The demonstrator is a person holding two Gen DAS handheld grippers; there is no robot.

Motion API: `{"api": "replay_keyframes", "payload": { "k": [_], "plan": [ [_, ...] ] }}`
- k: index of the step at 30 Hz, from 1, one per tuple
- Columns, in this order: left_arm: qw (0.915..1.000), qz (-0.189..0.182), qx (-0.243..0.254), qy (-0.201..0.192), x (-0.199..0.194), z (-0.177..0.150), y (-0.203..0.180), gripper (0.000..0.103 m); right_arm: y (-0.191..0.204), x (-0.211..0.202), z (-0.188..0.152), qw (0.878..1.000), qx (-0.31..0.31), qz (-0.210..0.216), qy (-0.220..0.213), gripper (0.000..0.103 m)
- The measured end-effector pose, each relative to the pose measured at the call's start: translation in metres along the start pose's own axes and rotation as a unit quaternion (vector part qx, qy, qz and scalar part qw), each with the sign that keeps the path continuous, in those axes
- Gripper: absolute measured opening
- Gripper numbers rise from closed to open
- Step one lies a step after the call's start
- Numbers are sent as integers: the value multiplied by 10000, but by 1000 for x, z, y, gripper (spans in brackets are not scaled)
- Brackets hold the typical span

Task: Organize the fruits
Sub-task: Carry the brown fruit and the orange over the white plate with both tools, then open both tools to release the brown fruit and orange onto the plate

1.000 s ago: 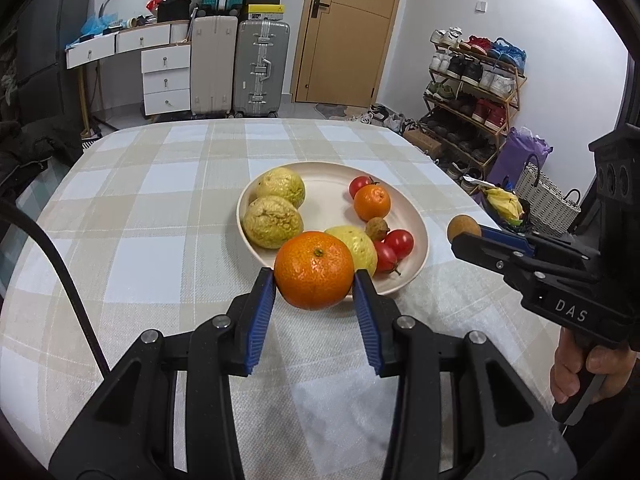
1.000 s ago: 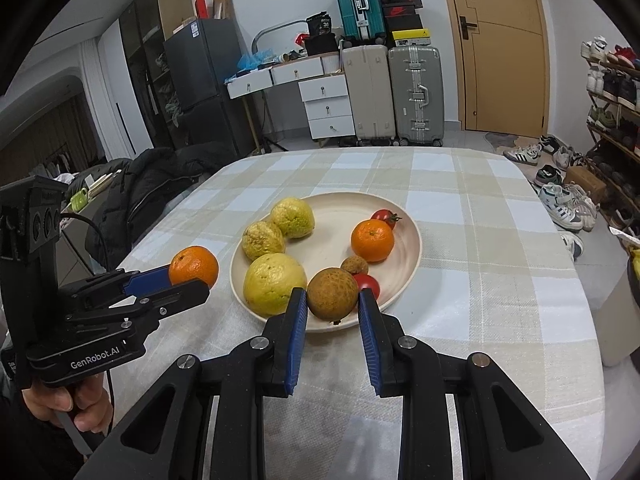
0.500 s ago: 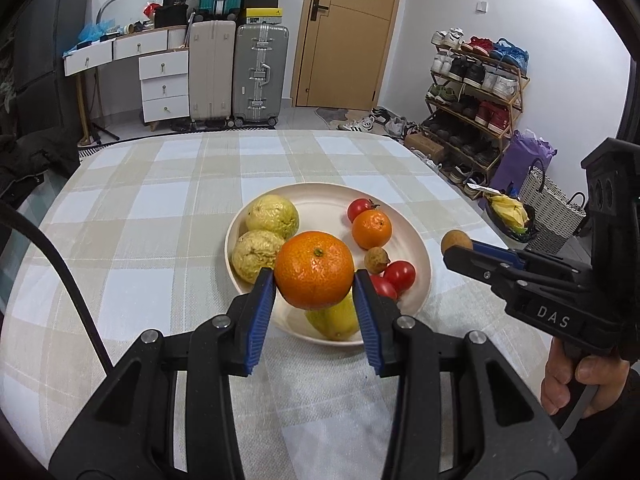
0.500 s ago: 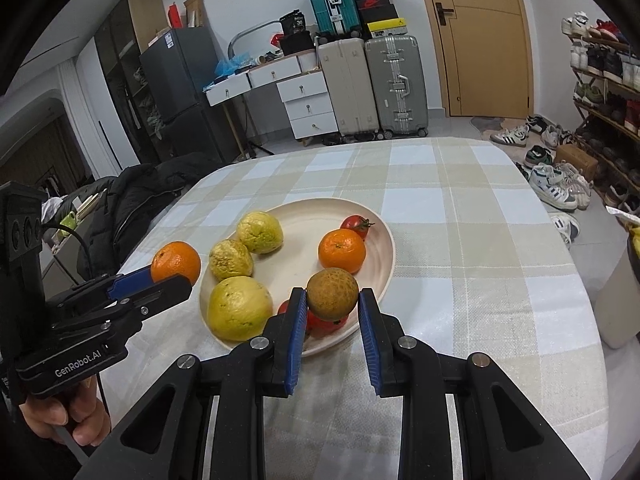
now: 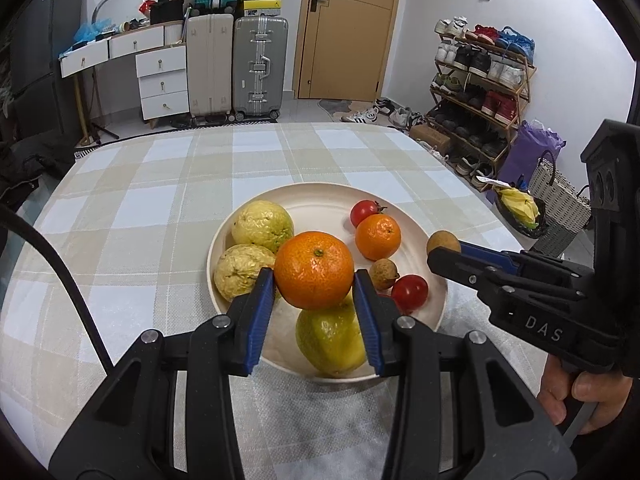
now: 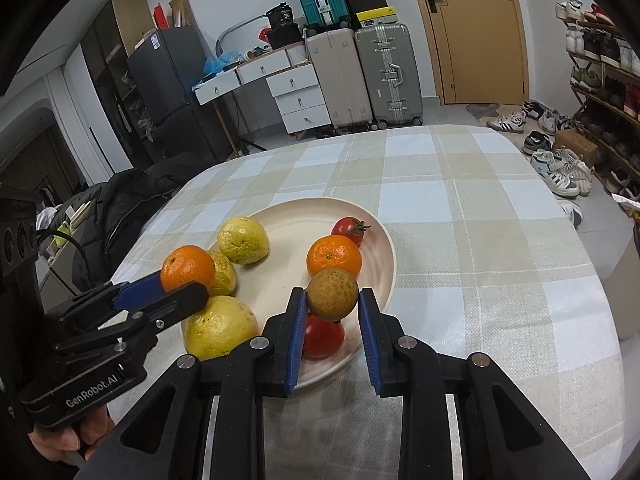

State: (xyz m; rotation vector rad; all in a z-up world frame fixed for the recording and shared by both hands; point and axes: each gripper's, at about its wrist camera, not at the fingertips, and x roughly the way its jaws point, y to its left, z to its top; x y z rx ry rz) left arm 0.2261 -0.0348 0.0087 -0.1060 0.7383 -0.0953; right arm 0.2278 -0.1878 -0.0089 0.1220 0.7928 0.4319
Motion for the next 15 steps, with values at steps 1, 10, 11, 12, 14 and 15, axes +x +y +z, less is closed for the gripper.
{"api": "replay_keyframes", "payload": {
  "k": [1, 10, 11, 12, 14, 15],
  "plan": [
    [10000, -5, 0, 13, 3, 0, -1, 37, 0, 2, 0, 10000, 15, 2, 11, 27],
    [9999, 52, 30, 88, 23, 6, -6, 37, -1, 16, 3, 9999, 38, -40, 137, 27],
    [9999, 66, 40, 100, 25, 7, -7, 37, -1, 17, 3, 9999, 35, -42, 152, 27],
    [9999, 77, 40, 109, 27, 7, -7, 37, -2, 19, 4, 9998, 27, -46, 165, 27],
    [9999, 88, 42, 129, 30, 7, -7, 37, -2, 21, 4, 9998, 24, -63, 172, 27],
    [9999, 85, 45, 129, 31, 8, -7, 37, -2, 22, 4, 9998, 29, -68, 180, 27]
  ]
}}
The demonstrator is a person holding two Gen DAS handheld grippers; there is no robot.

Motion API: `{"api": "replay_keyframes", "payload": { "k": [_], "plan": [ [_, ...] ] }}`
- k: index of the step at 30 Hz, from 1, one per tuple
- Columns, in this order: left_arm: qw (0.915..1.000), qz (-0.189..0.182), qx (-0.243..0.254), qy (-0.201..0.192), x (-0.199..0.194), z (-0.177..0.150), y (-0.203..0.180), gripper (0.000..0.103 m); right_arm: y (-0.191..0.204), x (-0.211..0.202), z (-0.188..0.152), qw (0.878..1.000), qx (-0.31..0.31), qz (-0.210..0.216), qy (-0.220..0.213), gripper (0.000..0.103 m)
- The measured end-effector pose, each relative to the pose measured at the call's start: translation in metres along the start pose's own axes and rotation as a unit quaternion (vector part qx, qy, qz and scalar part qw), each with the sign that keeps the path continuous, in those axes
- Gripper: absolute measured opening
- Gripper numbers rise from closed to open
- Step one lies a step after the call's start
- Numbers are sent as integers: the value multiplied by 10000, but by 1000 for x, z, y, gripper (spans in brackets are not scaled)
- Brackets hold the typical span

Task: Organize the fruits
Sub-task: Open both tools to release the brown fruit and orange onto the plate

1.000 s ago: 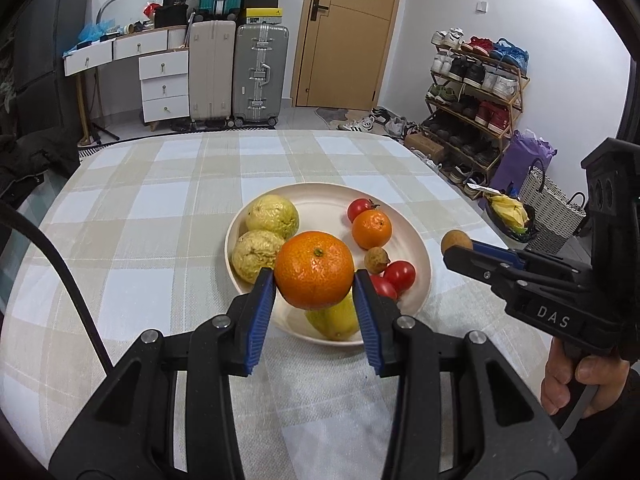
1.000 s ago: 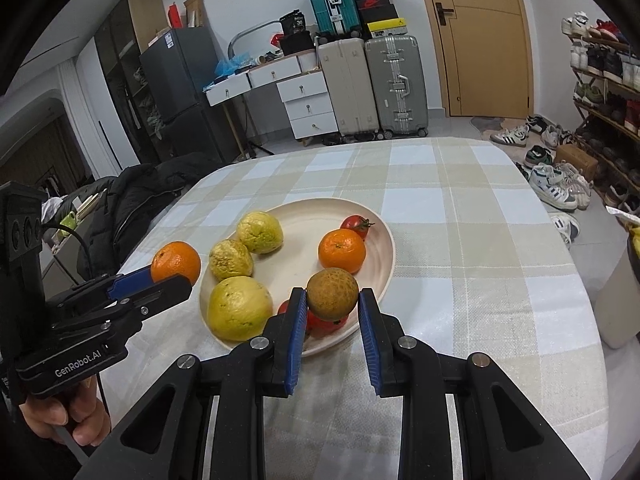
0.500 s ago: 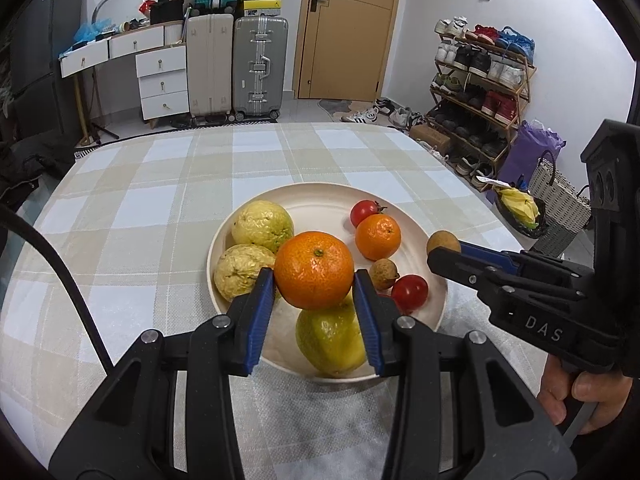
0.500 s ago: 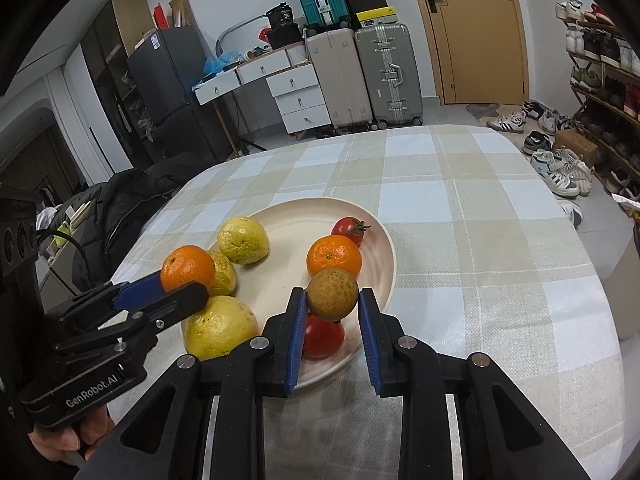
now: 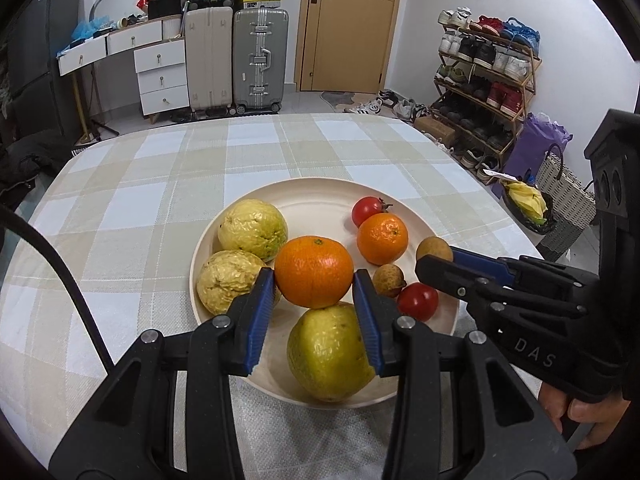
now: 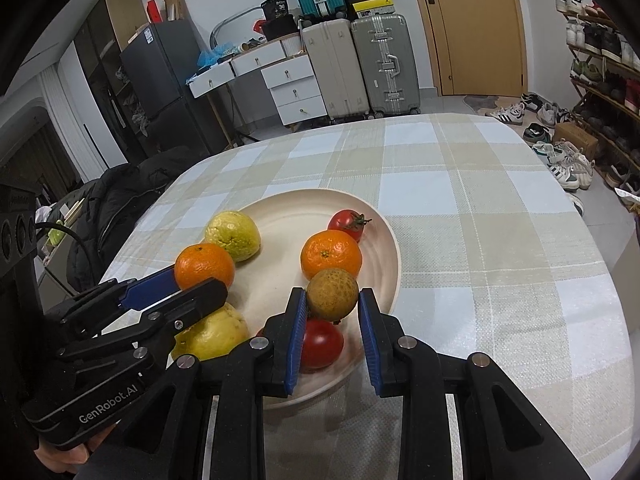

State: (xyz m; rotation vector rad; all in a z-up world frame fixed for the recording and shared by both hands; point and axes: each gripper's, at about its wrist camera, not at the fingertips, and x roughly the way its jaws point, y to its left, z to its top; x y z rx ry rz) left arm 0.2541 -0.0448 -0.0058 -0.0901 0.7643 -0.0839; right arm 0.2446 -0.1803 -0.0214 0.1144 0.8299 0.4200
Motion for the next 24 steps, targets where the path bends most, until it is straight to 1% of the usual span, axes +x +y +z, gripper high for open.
{"api": "replay_keyframes", "payload": {
  "k": [12, 15, 16, 18, 19, 20, 21, 22, 23, 24],
  "plan": [
    [9999, 56, 80, 35, 6, 0, -2, 37, -2, 5, 2, 9999, 26, -84, 86, 28],
    [9998, 105, 153, -77, 1, -1, -3, 37, -1, 0, 3, 9999, 13, -118, 11, 34],
    [9998, 96, 176, -92, 0, -1, -3, 38, -2, -1, 3, 9999, 7, -138, -18, 38],
    [9997, 58, 224, -127, -6, -1, -3, 39, -2, -5, 3, 9999, -5, -147, -75, 42],
    [9996, 68, 249, -146, -8, -1, -3, 42, -2, -7, 3, 9998, -14, -161, -106, 47],
    [9994, 93, 275, -174, -13, -2, -3, 49, -2, -9, 3, 9998, -35, -167, -126, 53],
    [9993, 120, 283, -208, -17, -3, -3, 52, -1, -12, 3, 9997, -80, -171, -158, 57],
    [9992, 139, 278, -251, -21, -4, -2, 60, 0, -15, 2, 9996, -147, -181, -175, 69],
    [9992, 151, 261, -278, -26, -5, 0, 71, 2, -17, 0, 9995, -209, -178, -173, 75],
    [9992, 176, 213, -300, -31, -6, 2, 74, 3, -19, -1, 9992, -275, -222, -208, 78]
  ]
}}
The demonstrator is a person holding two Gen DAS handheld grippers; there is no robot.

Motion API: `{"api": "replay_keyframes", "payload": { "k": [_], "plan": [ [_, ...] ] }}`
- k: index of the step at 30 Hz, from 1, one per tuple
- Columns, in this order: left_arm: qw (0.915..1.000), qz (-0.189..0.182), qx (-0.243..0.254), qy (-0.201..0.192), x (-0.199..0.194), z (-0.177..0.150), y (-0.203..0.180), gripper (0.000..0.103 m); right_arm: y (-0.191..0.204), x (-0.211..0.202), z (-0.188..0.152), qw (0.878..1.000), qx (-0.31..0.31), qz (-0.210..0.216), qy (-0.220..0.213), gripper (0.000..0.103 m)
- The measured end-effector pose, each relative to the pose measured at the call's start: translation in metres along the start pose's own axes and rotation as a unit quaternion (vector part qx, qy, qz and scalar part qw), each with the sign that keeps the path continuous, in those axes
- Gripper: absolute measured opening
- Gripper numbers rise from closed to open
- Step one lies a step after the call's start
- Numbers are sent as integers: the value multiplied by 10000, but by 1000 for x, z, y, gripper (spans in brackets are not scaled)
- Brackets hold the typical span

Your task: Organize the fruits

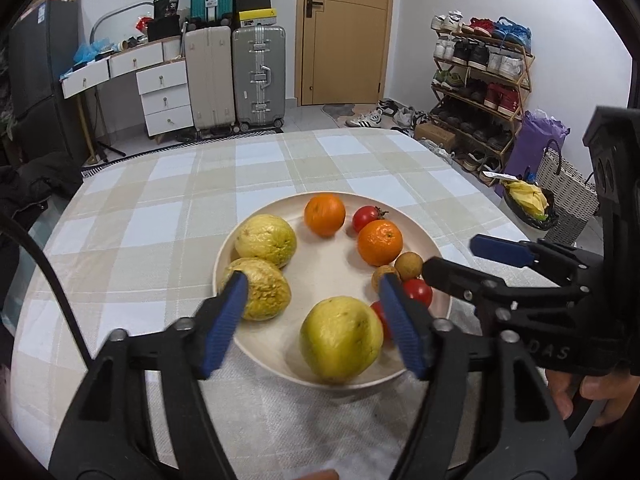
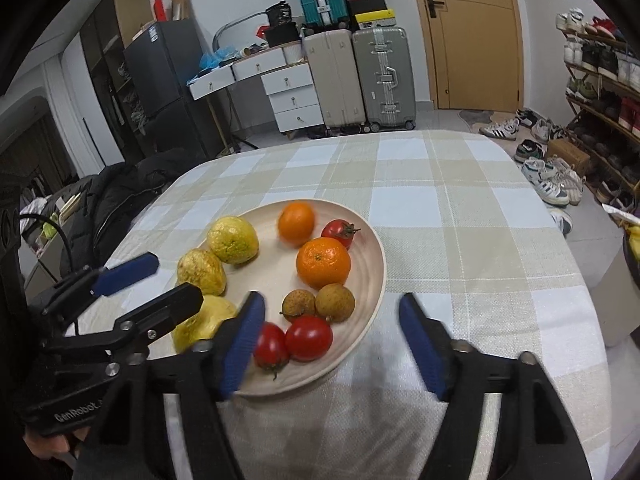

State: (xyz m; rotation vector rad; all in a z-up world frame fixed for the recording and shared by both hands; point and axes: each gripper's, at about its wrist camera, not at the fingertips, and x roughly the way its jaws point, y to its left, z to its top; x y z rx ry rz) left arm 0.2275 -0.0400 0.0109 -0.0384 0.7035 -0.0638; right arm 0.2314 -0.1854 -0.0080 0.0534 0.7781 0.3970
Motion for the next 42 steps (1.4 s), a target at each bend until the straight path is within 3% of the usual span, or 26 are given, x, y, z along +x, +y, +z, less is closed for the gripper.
{"api": "replay_keyframes", "payload": {
  "k": [1, 5, 8, 17, 26, 42],
  "plan": [
    [10000, 8, -64, -24, -4, -1, 3, 82, 1, -2, -1, 10000, -62, -38, -20, 85],
    [9995, -32, -283, -152, -22, -6, 18, 88, 3, -10, -7, 9998, -164, -4, -129, 103],
    [9988, 33, -347, -329, -37, -11, 25, 102, 5, -19, -12, 9992, -203, 117, -317, 103],
    [9972, 182, -249, -679, -75, -37, 34, 102, 19, -46, -24, 9952, -449, 360, -785, 103],
    [9956, 288, -227, -860, -97, -59, 36, 102, 32, -57, -40, 9927, -635, 390, -947, 103],
    [9932, 296, -235, -1103, -93, -68, 30, 102, 39, -68, -56, 9860, -796, 483, -1382, 103]
  ]
}}
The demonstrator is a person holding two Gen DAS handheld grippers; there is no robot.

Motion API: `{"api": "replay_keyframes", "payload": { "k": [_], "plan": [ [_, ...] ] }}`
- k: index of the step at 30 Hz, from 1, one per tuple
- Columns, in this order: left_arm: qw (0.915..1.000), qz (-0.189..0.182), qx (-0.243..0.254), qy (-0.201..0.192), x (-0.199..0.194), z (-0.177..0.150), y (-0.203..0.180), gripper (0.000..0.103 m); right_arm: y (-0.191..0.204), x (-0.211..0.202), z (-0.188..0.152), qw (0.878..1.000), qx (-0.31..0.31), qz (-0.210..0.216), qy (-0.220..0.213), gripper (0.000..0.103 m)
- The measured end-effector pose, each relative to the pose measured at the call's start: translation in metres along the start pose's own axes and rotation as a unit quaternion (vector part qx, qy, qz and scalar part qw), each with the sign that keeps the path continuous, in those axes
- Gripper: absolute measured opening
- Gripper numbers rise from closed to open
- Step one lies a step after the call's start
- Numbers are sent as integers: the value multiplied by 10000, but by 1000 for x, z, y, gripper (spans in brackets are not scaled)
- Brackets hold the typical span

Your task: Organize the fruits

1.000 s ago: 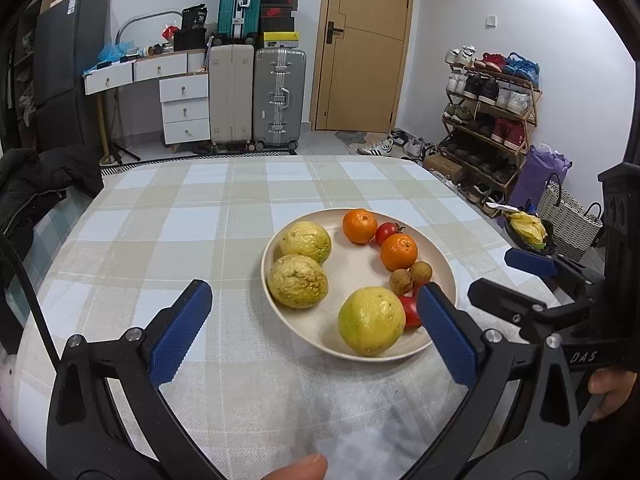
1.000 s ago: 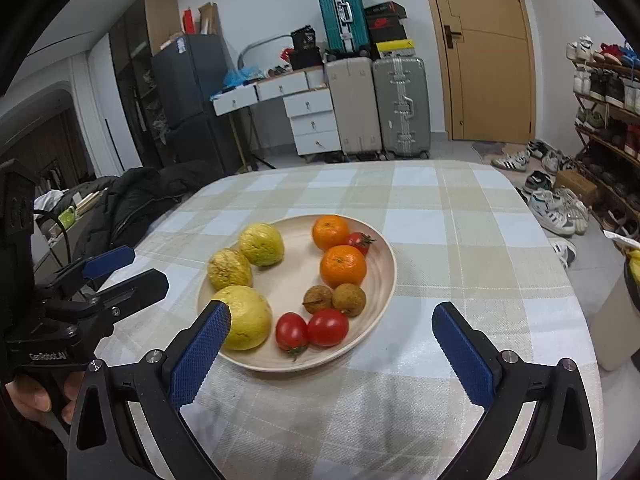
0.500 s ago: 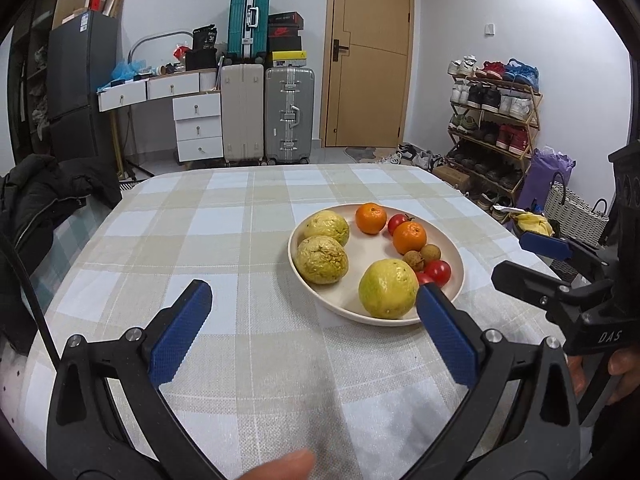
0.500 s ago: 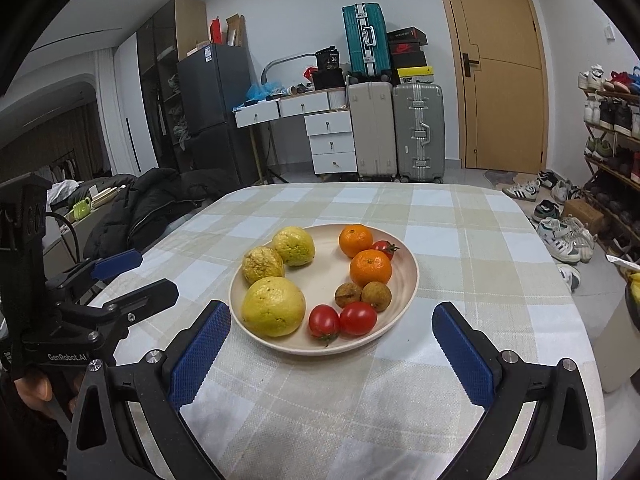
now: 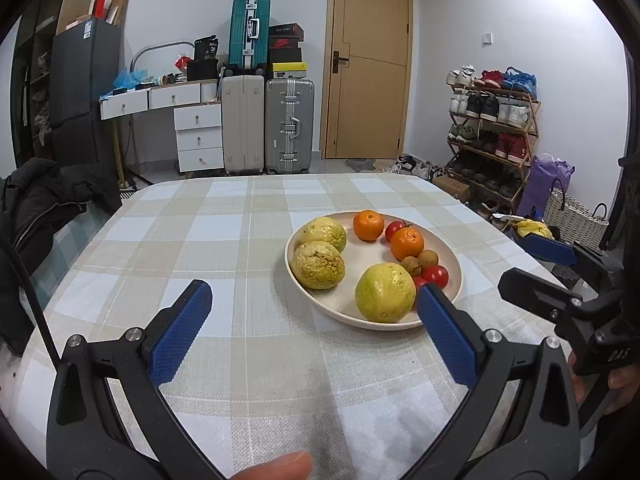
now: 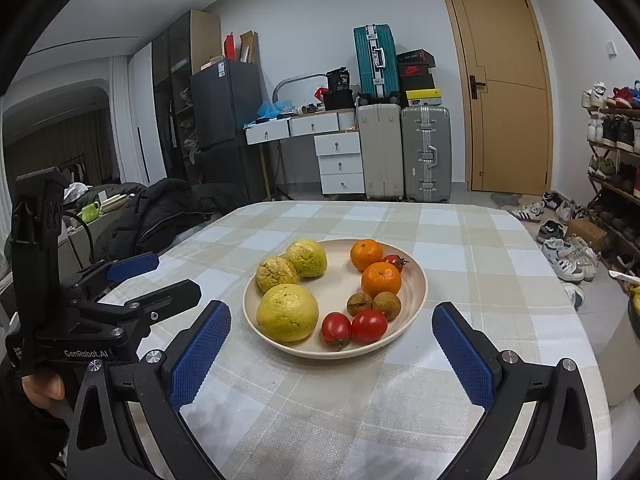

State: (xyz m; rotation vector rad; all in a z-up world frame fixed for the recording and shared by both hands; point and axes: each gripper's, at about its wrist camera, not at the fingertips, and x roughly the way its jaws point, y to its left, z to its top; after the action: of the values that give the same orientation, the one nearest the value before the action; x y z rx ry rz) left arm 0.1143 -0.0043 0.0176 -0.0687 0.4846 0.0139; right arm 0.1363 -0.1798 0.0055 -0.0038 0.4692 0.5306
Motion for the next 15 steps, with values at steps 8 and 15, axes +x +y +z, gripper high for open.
{"api": "replay_keyframes", "payload": {
  "k": [8, 15],
  "plan": [
    [9998, -6, -115, -143, 1, 2, 4, 102, 3, -2, -1, 10000, -18, 5, -56, 103],
    [9999, 14, -32, -143, 2, 3, 2, 102, 4, -4, -1, 9999, -47, -6, -98, 103]
  ]
}}
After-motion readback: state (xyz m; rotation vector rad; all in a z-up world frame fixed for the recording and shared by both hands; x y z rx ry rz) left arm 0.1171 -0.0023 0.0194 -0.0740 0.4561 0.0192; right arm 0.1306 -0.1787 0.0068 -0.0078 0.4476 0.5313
